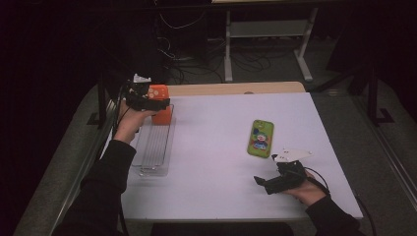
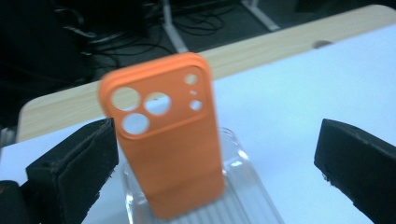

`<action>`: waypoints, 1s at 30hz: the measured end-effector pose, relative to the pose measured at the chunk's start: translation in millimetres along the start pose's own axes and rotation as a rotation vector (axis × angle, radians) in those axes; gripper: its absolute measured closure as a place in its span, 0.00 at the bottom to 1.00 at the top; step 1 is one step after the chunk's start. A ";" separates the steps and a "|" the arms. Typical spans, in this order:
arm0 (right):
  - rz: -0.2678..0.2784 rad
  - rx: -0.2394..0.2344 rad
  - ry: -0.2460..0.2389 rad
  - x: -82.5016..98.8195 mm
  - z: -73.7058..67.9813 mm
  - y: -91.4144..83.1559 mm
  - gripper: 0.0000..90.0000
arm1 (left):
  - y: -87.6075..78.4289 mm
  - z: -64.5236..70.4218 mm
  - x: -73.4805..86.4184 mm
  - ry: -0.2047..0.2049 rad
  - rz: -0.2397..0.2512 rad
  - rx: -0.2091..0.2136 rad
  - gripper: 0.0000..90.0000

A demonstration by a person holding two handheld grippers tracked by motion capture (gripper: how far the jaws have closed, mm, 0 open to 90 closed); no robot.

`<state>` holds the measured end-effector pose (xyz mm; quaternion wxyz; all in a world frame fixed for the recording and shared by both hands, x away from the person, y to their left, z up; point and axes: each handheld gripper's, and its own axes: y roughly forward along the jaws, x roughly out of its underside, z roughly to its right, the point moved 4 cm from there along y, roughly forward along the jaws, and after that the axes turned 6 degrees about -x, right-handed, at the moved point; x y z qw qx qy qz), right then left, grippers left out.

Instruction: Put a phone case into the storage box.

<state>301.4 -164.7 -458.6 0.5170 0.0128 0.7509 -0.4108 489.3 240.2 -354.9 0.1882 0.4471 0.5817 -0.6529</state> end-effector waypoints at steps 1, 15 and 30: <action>-0.001 -0.001 0.000 -0.2 -0.1 0.1 0.00 | -2.7 1.7 1.8 0.013 -0.002 0.023 0.00; -0.002 -0.001 -0.005 -1.9 0.9 1.1 0.00 | -38.9 61.5 16.7 0.106 0.030 0.305 0.00; 0.000 0.004 0.009 -6.6 2.0 -2.4 0.00 | -48.6 146.8 48.9 0.224 0.021 0.470 0.00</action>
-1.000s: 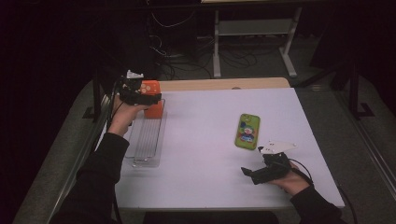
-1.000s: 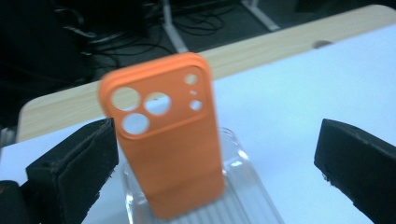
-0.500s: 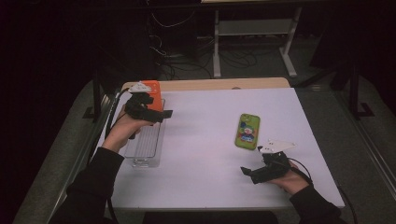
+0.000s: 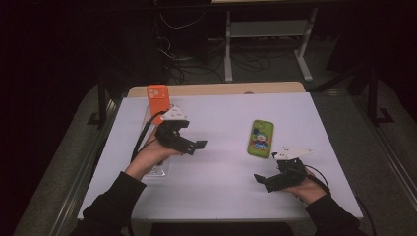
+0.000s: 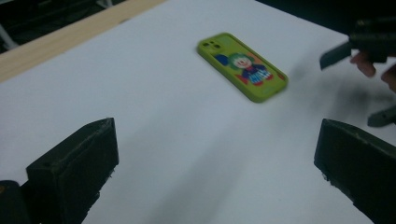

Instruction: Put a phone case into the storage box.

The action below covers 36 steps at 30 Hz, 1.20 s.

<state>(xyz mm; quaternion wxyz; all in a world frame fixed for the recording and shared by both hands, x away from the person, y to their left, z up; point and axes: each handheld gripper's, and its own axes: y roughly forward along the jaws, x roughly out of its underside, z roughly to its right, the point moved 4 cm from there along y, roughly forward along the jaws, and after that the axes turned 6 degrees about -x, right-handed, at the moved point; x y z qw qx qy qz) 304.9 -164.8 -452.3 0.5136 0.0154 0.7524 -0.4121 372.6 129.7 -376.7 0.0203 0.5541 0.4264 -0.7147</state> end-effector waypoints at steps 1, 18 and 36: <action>-0.005 -0.006 0.000 -0.4 0.1 0.2 0.00 | 2.0 4.2 2.0 0.011 0.002 0.000 0.00; -0.139 0.029 0.054 -31.1 18.0 11.2 0.49 | 38.7 44.4 48.1 0.098 -0.101 0.058 0.00; -0.211 0.010 0.087 -71.5 40.6 75.9 0.98 | 41.1 39.6 50.6 0.075 -0.094 0.058 0.00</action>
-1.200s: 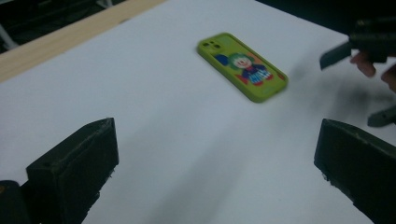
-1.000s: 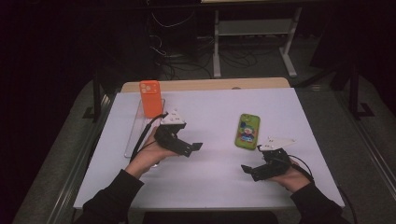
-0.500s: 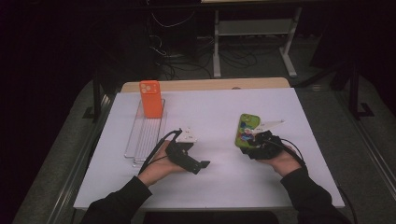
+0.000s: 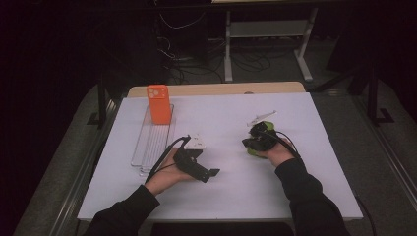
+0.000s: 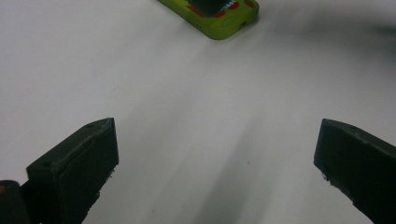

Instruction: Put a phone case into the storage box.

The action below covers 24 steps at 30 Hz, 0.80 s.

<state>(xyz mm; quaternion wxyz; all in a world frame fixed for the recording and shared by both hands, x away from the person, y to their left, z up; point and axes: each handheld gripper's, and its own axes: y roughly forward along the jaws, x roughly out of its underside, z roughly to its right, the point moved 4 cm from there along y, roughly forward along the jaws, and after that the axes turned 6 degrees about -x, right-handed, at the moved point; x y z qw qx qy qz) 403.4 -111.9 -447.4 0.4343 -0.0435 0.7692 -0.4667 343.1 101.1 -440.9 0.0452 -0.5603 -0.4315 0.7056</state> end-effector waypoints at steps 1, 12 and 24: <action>-0.010 0.004 -0.003 -0.5 0.7 3.0 0.98 | -0.4 -0.4 0.0 0.003 -0.002 -0.002 0.00; -0.066 0.040 -0.003 3.1 6.7 14.0 0.98 | -2.1 -1.5 0.3 -0.011 0.000 0.004 0.00; -0.071 0.077 0.006 19.3 17.4 -0.8 0.98 | -1.8 0.7 -0.4 -0.010 0.006 0.009 0.00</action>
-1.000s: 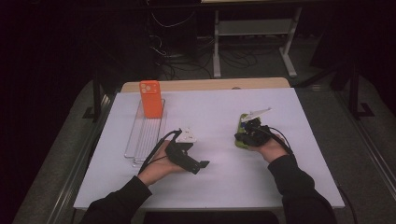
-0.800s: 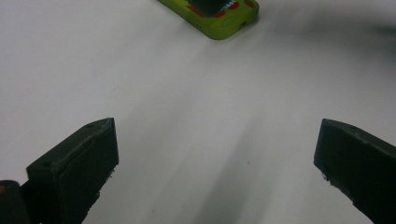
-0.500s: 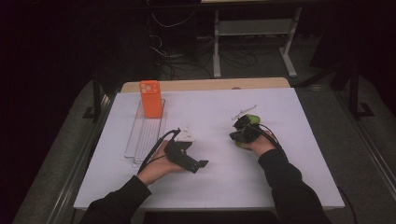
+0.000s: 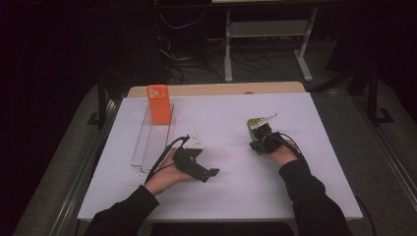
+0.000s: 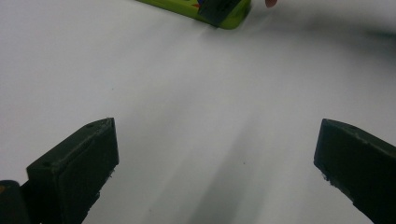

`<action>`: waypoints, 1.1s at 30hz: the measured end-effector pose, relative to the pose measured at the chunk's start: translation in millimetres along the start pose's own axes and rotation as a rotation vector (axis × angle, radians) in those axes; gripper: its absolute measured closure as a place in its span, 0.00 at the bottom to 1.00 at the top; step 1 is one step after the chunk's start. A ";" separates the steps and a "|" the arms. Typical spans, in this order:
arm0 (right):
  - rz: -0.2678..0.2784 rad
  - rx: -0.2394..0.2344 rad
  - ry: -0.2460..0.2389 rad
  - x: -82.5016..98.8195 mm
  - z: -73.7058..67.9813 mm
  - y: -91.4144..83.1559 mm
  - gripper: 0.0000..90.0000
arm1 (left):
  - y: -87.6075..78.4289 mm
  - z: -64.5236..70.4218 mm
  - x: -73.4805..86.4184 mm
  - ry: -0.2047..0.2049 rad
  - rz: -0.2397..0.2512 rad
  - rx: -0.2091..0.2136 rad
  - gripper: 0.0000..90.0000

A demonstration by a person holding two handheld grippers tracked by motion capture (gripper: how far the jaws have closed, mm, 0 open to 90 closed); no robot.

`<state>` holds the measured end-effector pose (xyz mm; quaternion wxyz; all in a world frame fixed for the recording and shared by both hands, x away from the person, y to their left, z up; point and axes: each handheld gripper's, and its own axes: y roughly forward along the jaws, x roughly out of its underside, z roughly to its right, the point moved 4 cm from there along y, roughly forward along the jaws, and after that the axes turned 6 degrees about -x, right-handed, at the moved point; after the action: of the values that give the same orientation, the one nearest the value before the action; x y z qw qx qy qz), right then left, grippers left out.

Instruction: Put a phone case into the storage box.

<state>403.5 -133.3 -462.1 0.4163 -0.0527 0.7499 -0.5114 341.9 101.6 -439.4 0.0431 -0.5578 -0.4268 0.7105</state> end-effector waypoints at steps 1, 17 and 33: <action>-0.003 0.003 -0.001 1.4 1.6 -1.1 0.98 | -0.1 0.3 -0.1 0.000 -0.001 0.002 0.00; 0.058 -0.011 0.041 7.7 11.2 -21.9 0.93 | -0.7 -0.6 -0.1 -0.001 -0.001 0.006 0.00; 0.151 0.052 0.111 -21.0 33.6 -68.1 0.27 | -0.7 -0.1 -1.2 -0.003 0.003 0.011 0.00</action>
<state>416.3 -179.1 -399.3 0.4126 0.0434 0.7602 -0.5000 342.2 101.4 -438.0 0.0444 -0.5571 -0.4220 0.7139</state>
